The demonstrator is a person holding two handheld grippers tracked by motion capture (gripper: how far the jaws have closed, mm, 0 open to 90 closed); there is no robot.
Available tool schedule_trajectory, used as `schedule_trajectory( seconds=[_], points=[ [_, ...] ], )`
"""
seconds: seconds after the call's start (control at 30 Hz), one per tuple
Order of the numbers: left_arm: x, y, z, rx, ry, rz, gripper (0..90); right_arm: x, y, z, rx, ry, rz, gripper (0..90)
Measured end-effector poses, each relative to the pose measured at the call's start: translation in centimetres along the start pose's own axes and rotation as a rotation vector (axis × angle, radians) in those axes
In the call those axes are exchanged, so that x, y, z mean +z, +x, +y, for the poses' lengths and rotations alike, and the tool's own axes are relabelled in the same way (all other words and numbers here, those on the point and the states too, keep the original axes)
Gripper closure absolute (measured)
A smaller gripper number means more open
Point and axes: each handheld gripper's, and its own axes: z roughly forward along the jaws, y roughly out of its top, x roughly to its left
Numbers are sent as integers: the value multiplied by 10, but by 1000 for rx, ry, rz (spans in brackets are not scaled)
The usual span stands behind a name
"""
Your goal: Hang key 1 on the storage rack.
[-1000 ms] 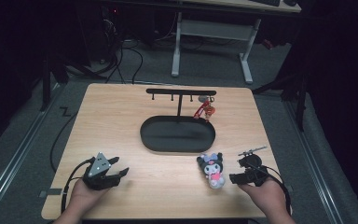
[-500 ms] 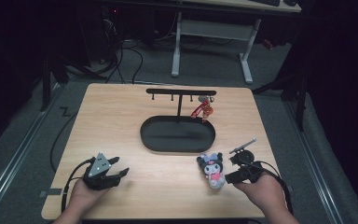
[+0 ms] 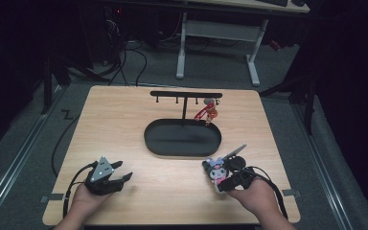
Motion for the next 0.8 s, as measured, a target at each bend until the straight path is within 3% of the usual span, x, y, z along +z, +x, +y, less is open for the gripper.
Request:
schedule_trajectory(
  seconds=[0.37, 0.53, 0.67, 0.8],
  points=[
    [1, -2, 0, 10, 4, -3, 416, 25, 9, 5, 10, 26, 18, 206],
    [1, -2, 0, 14, 6, -6, 416, 39, 14, 8, 6, 57, -2, 223],
    [2, -2, 0, 16, 8, -7, 416, 43, 13, 8, 11, 62, -3, 275],
    [2, -2, 0, 17, 7, -8, 415, 42, 11, 7, 6, 48, -8, 387]
  ],
)
